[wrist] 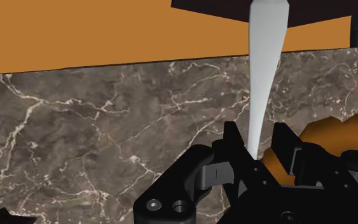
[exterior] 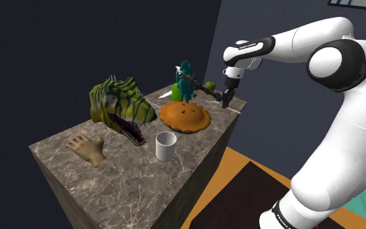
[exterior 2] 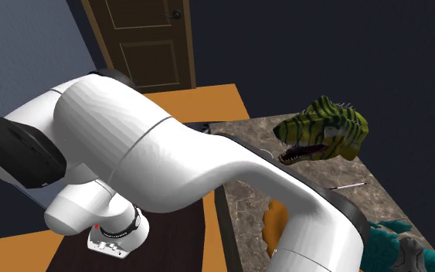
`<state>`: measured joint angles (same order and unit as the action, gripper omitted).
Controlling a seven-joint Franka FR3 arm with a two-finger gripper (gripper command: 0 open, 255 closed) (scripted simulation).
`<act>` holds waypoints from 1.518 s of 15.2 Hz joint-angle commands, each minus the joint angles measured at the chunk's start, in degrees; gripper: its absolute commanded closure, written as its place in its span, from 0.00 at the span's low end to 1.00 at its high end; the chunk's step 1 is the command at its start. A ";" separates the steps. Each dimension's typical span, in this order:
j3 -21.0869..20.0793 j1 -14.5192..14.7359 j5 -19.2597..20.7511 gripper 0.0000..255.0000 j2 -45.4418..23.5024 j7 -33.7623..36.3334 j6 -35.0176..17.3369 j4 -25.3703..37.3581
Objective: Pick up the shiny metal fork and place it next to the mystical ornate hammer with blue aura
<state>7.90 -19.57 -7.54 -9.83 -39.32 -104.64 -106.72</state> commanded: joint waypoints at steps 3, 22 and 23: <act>-0.03 -0.03 -0.26 1.00 -1.14 -0.44 -2.83 -1.70; -0.31 -0.12 -1.41 1.00 -5.63 -1.85 -11.57 -6.09; -0.32 -0.12 -1.41 1.00 -5.63 -1.85 -11.57 -6.09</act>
<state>7.53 -19.63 -8.99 -15.35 -41.15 -116.27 -112.72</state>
